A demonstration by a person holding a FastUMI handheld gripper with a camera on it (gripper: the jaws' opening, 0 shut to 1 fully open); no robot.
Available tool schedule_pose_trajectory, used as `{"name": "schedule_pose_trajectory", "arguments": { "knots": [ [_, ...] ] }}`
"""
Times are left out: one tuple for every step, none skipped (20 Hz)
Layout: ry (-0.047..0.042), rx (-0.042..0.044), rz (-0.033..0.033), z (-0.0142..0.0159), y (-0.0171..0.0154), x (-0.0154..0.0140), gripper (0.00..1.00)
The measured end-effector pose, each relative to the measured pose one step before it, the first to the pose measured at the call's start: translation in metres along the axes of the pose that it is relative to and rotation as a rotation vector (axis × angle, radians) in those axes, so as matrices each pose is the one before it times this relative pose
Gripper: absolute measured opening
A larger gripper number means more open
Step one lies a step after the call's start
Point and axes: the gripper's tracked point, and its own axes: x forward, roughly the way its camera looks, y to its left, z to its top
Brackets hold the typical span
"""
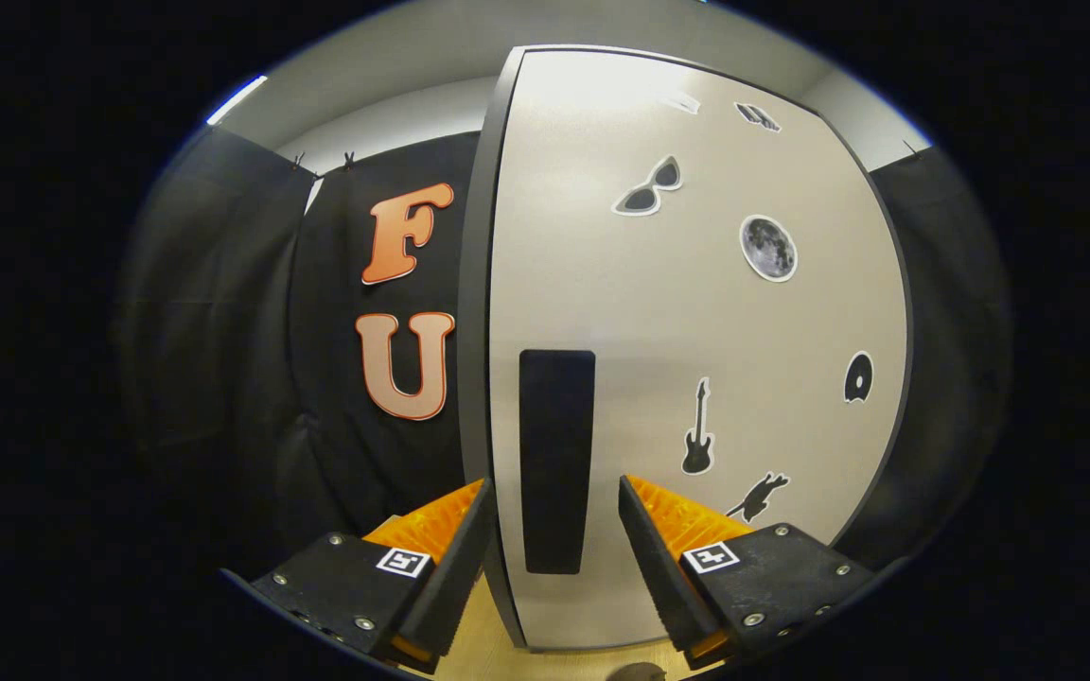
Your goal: Open the shoe cabinet door, grab the shoes and put them into the shoe cabinet, then close the shoe cabinet door.
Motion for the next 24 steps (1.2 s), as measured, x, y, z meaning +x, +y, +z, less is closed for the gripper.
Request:
{"name": "schedule_pose_trajectory", "arguments": {
  "knots": [
    [0.00345, -0.00729, 0.00058, -0.00099, 0.00238, 0.00128, 0.76],
    [0.00316, -0.00426, -0.00504, -0.00108, 0.00054, 0.0011, 0.7],
    [0.00079, -0.00328, -0.00107, 0.00023, 0.00148, 0.00025, 0.64],
    [-0.00402, 0.00032, -0.00591, 0.00059, -0.00012, 0.00142, 0.58],
    [-0.00132, -0.00287, -0.01196, 0.00015, -0.00145, 0.00096, 0.48],
    [-0.00189, -0.00432, -0.00492, 0.00074, -0.00141, -0.00078, 0.46],
    [-0.00047, 0.0085, -0.00228, 0.00009, -0.00004, 0.0005, 0.4],
    [0.00277, 0.01302, -0.0007, -0.0011, -0.0004, -0.00004, 0.39],
    [0.00352, 0.00334, 0.00147, -0.00006, 0.0002, 0.00012, 0.38],
    [0.00147, -0.00463, 0.00343, 0.00029, -0.00004, -0.00027, 0.37],
    [0.00422, -0.00714, 0.00202, -0.00014, -0.00003, -0.00045, 0.35],
    [0.00665, -0.00428, 0.00045, -0.00034, -0.00028, -0.0002, 0.34],
    [0.00659, -0.00333, -0.00006, -0.00025, -0.00028, -0.00077, 0.31],
    [0.00289, 0.00103, 0.0007, 0.00016, -0.00027, -0.00091, 0.31],
    [-0.00118, 0.00218, -0.0019, -0.0001, -0.0003, -0.00158, 0.29],
    [-0.00143, 0.00247, -0.00508, 0.00017, -0.00106, -0.0018, 0.29],
    [0.00068, -0.00528, -0.00265, -0.00023, -0.00075, -0.0017, 0.29],
    [0.00224, 0.00141, 0.00069, 0.00021, -0.00102, -0.00261, 0.28],
    [0.00189, 0.00915, 0.00107, -0.0006, -0.00083, -0.00273, 0.28],
    [0.00143, 0.00192, 0.00203, 0.00016, -0.00075, -0.00325, 0.28],
    [0.00442, -0.00184, -0.00171, -0.0005, -0.00121, -0.00395, 0.28],
    [0.00679, 0.00275, 0.0004, -0.00106, -0.0013, -0.00495, 0.28],
    [0.00661, 0.00904, 0.0051, -0.00015, -0.00103, -0.00436, 0.27],
    [0.00118, 0.0091, 0.00517, -0.00005, -0.00125, -0.00498, 0.26]
  ]
}}
